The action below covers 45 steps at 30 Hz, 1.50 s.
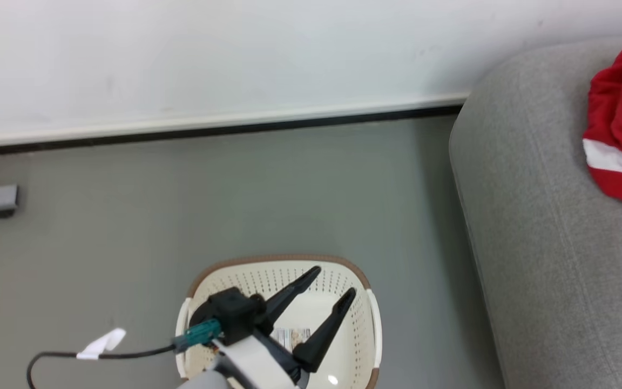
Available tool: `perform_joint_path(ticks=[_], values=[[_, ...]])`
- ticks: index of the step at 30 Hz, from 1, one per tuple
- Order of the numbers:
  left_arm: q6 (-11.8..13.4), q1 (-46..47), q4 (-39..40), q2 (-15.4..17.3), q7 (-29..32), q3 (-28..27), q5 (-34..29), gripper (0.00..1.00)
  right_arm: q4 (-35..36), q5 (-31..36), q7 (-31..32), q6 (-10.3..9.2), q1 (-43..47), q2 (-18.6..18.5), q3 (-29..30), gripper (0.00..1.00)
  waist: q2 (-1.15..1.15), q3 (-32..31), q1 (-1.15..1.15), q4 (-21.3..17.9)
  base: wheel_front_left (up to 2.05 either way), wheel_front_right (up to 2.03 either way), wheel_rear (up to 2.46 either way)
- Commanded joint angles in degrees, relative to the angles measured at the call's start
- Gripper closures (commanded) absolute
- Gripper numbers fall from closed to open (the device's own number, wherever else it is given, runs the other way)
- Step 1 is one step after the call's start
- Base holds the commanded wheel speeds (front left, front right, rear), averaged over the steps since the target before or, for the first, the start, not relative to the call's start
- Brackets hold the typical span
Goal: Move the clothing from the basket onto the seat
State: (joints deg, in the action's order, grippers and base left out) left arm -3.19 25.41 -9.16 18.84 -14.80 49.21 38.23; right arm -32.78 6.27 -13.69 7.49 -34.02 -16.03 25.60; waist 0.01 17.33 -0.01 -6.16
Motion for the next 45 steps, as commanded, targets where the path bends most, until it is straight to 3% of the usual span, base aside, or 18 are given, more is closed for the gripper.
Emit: perform_joint_path(ticks=[1, 8, 18, 30, 45], values=[[0.3, -1.91, -0.24, 0.53, -0.29, -0.95, 0.72, 0.0, 2.2, -2.2, -0.5, 0.0, 3.08, -0.37, -1.91, 0.0, -0.01, -3.14, 0.01, 0.46, 0.0, 0.0, 0.0], [1.56, -8.11, 0.51, 0.49, -0.36, -6.6, -0.58, 0.0, 10.17, -7.58, -0.91, 0.01, 11.55, 1.62, -6.42, 0.0, -0.01, -9.23, 0.01, 3.17, 0.0, 0.0, 0.0], [3.12, -17.97, 0.38, -0.53, -0.33, -16.58, -3.56, 0.0, 15.33, -11.75, -1.46, 0.0, 21.19, 7.7, -10.28, 0.0, -0.01, -16.23, 0.01, 8.83, 0.0, 0.0, 0.0], [3.68, -24.85, -2.24, -4.74, -0.34, -30.13, -11.28, 0.0, 20.06, -12.17, -1.5, 0.0, 33.13, 12.93, -13.54, 0.0, -0.01, -18.77, 0.01, 15.2, 0.0, 0.0, 0.0], [-0.86, -29.23, -3.52, -11.73, -0.34, -42.39, -21.47, 0.0, 16.81, -16.94, -1.51, 0.01, 40.63, 13.07, -20.47, 0.0, -0.01, -20.01, 0.01, 14.44, 0.0, 0.0, 0.0]])
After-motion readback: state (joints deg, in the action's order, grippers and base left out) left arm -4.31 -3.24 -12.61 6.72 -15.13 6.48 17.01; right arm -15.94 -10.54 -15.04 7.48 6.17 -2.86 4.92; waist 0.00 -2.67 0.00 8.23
